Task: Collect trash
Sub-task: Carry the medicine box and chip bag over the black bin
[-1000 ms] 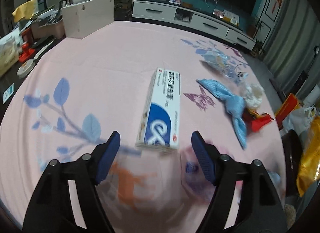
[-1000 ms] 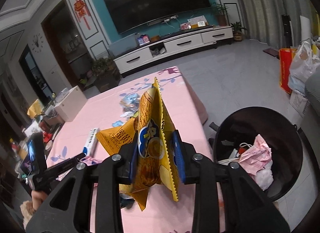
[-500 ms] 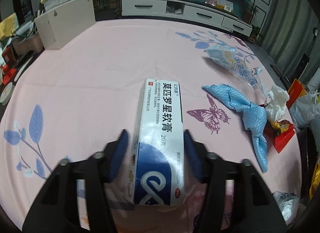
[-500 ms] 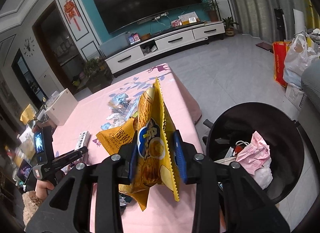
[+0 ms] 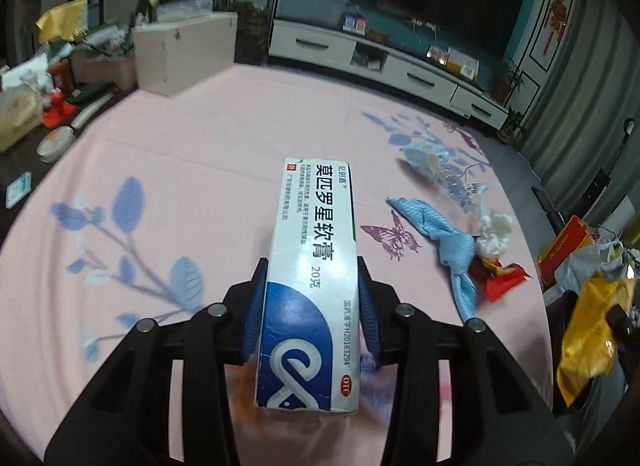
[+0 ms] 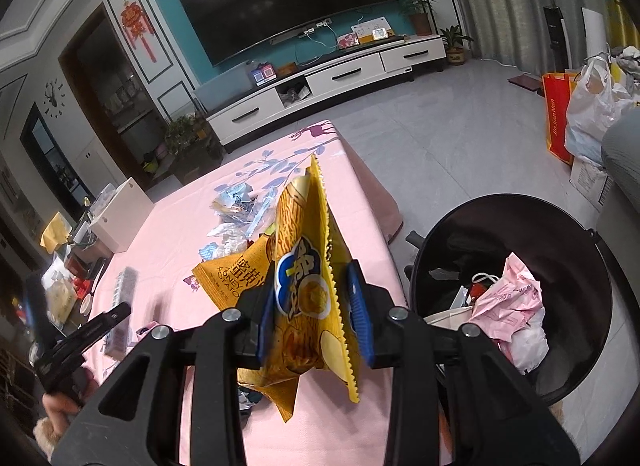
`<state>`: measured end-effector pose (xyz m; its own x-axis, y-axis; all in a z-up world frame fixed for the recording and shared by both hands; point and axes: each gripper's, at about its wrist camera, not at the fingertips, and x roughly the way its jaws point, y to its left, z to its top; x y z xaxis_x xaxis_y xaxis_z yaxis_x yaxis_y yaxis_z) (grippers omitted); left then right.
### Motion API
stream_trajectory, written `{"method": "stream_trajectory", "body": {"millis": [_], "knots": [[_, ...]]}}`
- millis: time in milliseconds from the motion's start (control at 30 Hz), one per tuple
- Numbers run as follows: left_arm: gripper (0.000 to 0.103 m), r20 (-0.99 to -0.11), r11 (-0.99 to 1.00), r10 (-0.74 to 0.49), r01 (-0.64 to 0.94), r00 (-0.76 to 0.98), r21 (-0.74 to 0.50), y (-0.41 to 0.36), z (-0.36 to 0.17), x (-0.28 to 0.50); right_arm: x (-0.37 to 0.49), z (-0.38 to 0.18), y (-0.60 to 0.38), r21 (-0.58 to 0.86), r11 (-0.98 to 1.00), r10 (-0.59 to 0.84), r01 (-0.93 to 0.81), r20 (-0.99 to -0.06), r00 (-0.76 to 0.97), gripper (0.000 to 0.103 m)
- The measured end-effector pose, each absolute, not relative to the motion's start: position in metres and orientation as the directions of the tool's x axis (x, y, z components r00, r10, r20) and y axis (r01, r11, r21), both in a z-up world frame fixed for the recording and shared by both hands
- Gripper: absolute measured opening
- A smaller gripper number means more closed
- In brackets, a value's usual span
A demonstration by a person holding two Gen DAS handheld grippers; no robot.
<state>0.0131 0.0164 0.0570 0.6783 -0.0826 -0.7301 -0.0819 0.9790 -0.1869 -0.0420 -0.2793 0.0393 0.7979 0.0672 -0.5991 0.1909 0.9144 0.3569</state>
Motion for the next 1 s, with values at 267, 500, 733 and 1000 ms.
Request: {"method": "stream_trajectory", "body": {"millis": [267,500,733,1000], "knots": [[0.042,-0.752,0.962,-0.069,-0.156,0.656,-0.224,0.019,0.040,-0.045,-0.045,0.037,-0.272,0.351,0.920,0.084,0.173,-0.608,0.789,0.034],[0.042,-0.713,0.963,-0.086,-0.126,0.696,-0.239,0.011,0.056,-0.072,-0.052,0.042,-0.269,0.342,0.923,0.071,0.179,-0.605,0.793,0.035],[0.042,-0.685,0.958,-0.149,-0.068,0.713,-0.279,-0.004,0.071,-0.096,-0.065,0.050,-0.275,0.363,0.915,0.075,0.177,-0.583,0.809,0.035],[0.042,-0.646,0.946,-0.255,0.047,0.720,-0.321,-0.050,0.093,-0.112,-0.088,0.070,-0.291,0.387,0.902,0.042,0.192,-0.521,0.852,0.035]]}}
